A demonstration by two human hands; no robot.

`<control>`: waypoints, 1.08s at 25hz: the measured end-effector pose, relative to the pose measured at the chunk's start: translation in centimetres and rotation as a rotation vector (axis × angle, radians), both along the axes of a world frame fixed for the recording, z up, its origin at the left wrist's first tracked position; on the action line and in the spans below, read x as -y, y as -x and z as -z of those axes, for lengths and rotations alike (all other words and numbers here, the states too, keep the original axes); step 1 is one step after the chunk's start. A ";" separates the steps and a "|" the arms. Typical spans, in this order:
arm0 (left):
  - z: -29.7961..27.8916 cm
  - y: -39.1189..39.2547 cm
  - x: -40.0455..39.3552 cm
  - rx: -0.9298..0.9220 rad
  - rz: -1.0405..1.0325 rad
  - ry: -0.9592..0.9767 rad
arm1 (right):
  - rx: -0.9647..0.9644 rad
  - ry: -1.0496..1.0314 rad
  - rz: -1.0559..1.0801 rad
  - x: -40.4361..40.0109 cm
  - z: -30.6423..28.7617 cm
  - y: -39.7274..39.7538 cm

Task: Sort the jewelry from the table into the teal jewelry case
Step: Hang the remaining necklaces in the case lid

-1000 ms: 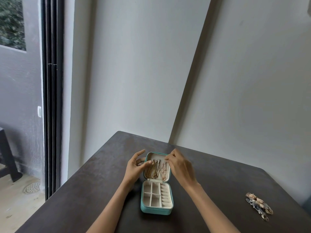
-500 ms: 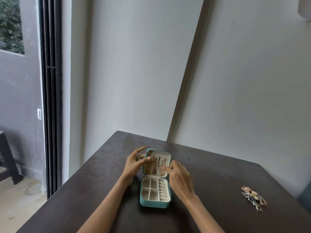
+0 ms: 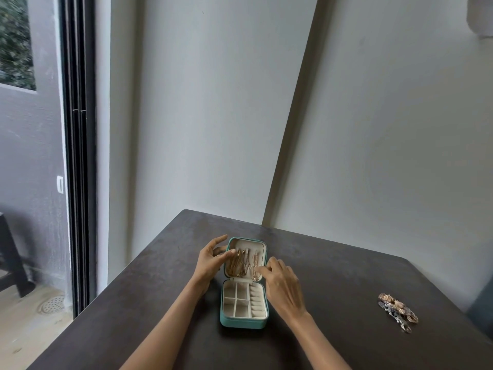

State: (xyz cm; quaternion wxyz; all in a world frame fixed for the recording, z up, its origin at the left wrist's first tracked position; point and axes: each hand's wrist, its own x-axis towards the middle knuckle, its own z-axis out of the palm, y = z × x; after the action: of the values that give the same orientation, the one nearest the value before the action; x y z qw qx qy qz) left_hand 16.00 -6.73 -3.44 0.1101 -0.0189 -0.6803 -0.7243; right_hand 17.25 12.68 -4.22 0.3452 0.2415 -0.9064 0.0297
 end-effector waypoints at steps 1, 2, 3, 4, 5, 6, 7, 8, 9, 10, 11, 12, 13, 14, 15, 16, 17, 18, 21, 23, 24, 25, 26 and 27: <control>0.0 0.0 -0.1 0.003 0.001 -0.006 | 0.005 -0.003 0.003 0.0 0.1 0.0; 0.0 0.1 -0.1 0.007 0.001 -0.012 | 0.010 -0.010 0.003 0.0 0.2 0.0; 0.0 0.2 -0.2 0.010 -0.001 -0.014 | 0.015 -0.010 0.003 0.1 0.3 -0.1; 0.1 0.3 -0.2 0.012 -0.002 -0.016 | 0.022 -0.003 0.003 0.0 0.4 -0.2; 0.1 0.3 -0.2 0.013 -0.005 -0.020 | 0.029 0.005 0.005 0.0 0.5 -0.2; 0.2 0.3 -0.3 0.016 -0.009 -0.021 | 0.033 0.009 0.006 0.0 0.6 -0.3; 0.2 0.4 -0.3 0.022 -0.013 -0.019 | 0.032 0.010 0.006 0.0 0.6 -0.4; 0.2 0.4 -0.3 0.026 -0.016 -0.014 | 0.031 0.012 0.005 -0.1 0.6 -0.4; 0.3 0.5 -0.3 0.028 -0.017 -0.009 | 0.027 0.016 0.004 -0.1 0.5 -0.5; 0.3 0.5 -0.2 0.029 -0.019 -0.007 | 0.023 0.022 0.003 -0.1 0.5 -0.4; 0.4 0.6 -0.2 0.029 -0.025 -0.007 | 0.022 0.031 0.003 0.0 0.4 -0.5; 0.4 0.7 -0.2 0.033 -0.033 -0.009 | 0.019 0.036 0.000 0.0 0.3 -0.5; 0.5 0.7 -0.2 0.038 -0.041 -0.012 | 0.017 0.037 -0.008 0.0 0.2 -0.6; 0.6 0.8 -0.3 0.042 -0.046 -0.013 | 0.017 0.038 -0.015 0.0 0.3 -0.6; 0.6 0.8 -0.3 0.044 -0.049 -0.015 | 0.021 0.038 -0.018 0.0 0.3 -0.6; 0.7 0.9 -0.3 0.046 -0.050 -0.017 | 0.028 0.035 -0.013 0.0 0.5 -0.6; 0.7 1.0 -0.4 0.047 -0.050 -0.018 | 0.039 0.034 -0.006 0.0 0.6 -0.5; 0.8 1.0 -0.4 0.047 -0.049 -0.019 | 0.045 0.037 -0.002 0.0 0.8 -0.4; 0.9 1.2 -0.3 0.048 -0.047 -0.022 | 0.041 0.038 -0.003 0.3 0.7 -0.2; 1.0 1.4 -0.2 0.054 -0.049 -0.019 | 0.029 0.100 0.008 0.5 0.7 0.0; 1.1 1.5 -0.1 0.059 -0.055 -0.014 | 0.055 0.191 0.034 0.5 0.8 0.1; 1.3 1.7 -0.1 0.067 -0.062 -0.013 | 0.120 0.313 0.084 0.5 0.8 0.2; 1.6 1.9 0.0 0.080 -0.071 -0.018 | 0.235 0.446 0.140 0.6 0.8 0.3; 1.8 2.0 0.0 0.093 -0.078 -0.027 | 0.366 0.591 0.169 0.7 0.8 0.4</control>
State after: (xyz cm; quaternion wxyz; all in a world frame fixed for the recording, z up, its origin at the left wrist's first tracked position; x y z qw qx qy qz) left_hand 14.00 -6.70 -5.26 0.1065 0.0428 -0.6753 -0.7286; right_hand 16.82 12.00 -5.05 0.2334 0.0464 -0.9223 0.3046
